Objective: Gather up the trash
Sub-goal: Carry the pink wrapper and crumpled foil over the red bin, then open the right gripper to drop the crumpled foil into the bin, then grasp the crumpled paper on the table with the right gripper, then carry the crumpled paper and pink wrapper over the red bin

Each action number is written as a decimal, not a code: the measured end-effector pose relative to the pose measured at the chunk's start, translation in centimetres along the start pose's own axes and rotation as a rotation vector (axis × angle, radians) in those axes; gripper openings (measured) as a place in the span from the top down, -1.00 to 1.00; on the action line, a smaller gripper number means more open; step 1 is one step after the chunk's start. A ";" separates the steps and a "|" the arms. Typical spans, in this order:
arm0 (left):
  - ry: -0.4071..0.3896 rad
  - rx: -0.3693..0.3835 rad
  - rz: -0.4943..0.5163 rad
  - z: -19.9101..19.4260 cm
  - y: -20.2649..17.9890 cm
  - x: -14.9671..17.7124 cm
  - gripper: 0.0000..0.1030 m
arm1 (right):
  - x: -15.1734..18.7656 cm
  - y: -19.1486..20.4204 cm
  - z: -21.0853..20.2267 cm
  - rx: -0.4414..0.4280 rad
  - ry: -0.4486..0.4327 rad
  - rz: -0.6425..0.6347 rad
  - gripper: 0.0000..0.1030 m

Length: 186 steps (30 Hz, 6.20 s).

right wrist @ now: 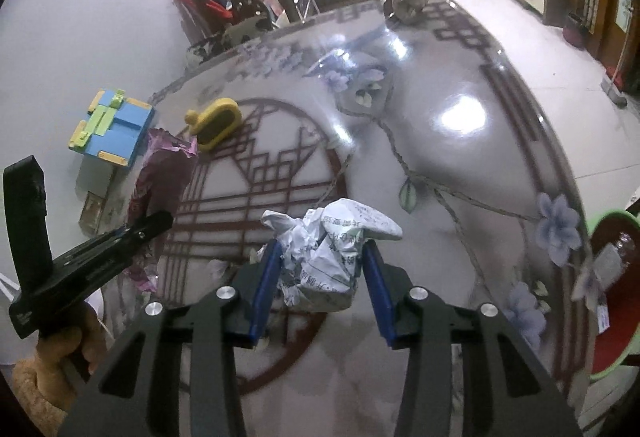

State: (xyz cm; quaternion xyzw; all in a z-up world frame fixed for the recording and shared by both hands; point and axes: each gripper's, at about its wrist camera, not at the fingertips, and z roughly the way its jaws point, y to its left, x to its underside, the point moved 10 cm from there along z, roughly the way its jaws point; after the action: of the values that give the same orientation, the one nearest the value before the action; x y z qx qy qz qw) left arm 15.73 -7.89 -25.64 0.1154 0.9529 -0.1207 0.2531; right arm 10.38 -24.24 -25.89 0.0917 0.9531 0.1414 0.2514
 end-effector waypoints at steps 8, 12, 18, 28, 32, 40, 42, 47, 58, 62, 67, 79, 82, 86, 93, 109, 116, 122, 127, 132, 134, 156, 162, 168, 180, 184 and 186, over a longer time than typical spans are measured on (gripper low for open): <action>-0.049 0.035 0.044 -4.3 -3.1 0.9 0.59 | 2.1 0.3 -5.4 0.024 -0.072 -0.006 0.20; -0.068 0.060 0.081 -5.8 -5.3 1.4 0.59 | 3.3 -0.2 -7.7 0.030 -0.110 0.023 0.19; -0.071 0.092 0.132 -6.6 -8.5 2.1 0.59 | 4.4 -2.1 -10.3 0.055 -0.151 0.066 0.19; -0.082 0.164 0.240 -7.3 -14.9 2.2 0.59 | 5.8 -7.8 -15.4 0.135 -0.235 0.178 0.19; -0.083 0.193 0.278 -7.4 -17.5 2.4 0.59 | 6.3 -9.9 -17.0 0.162 -0.262 0.217 0.19; -0.085 0.248 0.353 -7.5 -22.4 2.6 0.59 | 7.2 -13.4 -19.4 0.206 -0.298 0.277 0.19; -0.085 0.258 0.369 -7.4 -23.4 2.6 0.59 | 7.4 -14.1 -19.8 0.215 -0.303 0.289 0.19; -0.083 0.273 0.397 -7.3 -25.3 2.5 0.59 | 7.6 -15.9 -20.6 0.231 -0.310 0.311 0.18; -0.061 0.279 0.427 -6.0 -27.3 2.7 0.59 | 8.3 -21.4 -22.2 0.308 -0.325 0.381 0.17; -0.045 0.276 0.427 -5.3 -27.5 2.8 0.59 | 8.9 -24.8 -23.6 0.357 -0.340 0.439 0.17; -0.027 0.277 0.447 -4.4 -28.7 3.2 0.59 | 9.5 -27.8 -24.6 0.393 -0.346 0.487 0.16; 0.047 0.320 0.562 0.3 -36.7 4.8 0.59 | 9.5 -30.0 -22.7 0.364 -0.297 0.484 0.16; 0.081 0.350 0.556 1.6 -39.1 5.0 0.59 | 9.2 -30.5 -22.1 0.350 -0.285 0.480 0.15; 0.101 0.348 0.591 2.8 -41.2 5.7 0.59 | 9.2 -31.4 -21.1 0.331 -0.261 0.484 0.13; 0.146 0.352 0.610 4.8 -42.8 6.4 0.59 | 9.4 -33.3 -19.4 0.313 -0.230 0.515 0.13; 0.181 0.350 0.626 7.9 -43.9 6.1 0.59 | 9.0 -35.2 -15.8 0.334 -0.159 0.530 -0.03; 0.188 0.361 0.587 8.8 -43.0 5.2 0.59 | 8.2 -35.6 -15.0 0.365 -0.150 0.527 -0.11; 0.111 0.307 0.469 9.5 -38.4 0.1 0.59 | 1.1 -33.8 -12.8 0.292 -0.203 0.453 -0.14; 0.073 0.226 0.297 10.7 -31.3 -4.6 0.59 | -9.5 -28.9 -8.7 0.170 -0.276 0.282 -0.13; 0.052 0.165 0.166 11.9 -25.1 -7.6 0.59 | -19.7 -22.5 -2.0 0.055 -0.282 0.111 -0.13; 0.038 0.138 0.116 12.4 -22.6 -8.6 0.58 | -22.7 -20.8 0.4 0.030 -0.278 0.068 -0.13; 0.013 0.059 -0.140 15.8 -10.3 -10.3 0.58 | -35.1 -12.2 19.2 0.048 -0.102 -0.150 0.39; -0.004 0.063 -0.140 14.6 -10.6 -10.2 0.58 | -30.4 -10.7 13.9 0.018 -0.145 -0.207 0.44; -0.020 0.085 -0.098 12.0 -12.5 -9.9 0.58 | -22.8 -10.4 6.6 0.004 -0.187 -0.168 0.43; -0.064 0.152 0.018 3.9 -17.5 -7.3 0.58 | -9.9 -12.9 -5.8 0.089 -0.240 0.032 0.42; -0.076 0.183 0.068 1.2 -19.8 -6.0 0.58 | -6.0 -14.0 -9.9 0.083 -0.262 0.139 0.41; -0.079 0.197 0.090 0.2 -21.0 -5.2 0.58 | -4.5 -14.5 -11.9 0.089 -0.283 0.180 0.41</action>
State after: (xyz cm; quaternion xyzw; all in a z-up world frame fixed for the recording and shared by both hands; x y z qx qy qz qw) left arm 14.36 -28.60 -19.53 0.1777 0.9196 -0.2066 0.2831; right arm 6.70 -41.68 -18.55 0.2068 0.9014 0.1065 0.3651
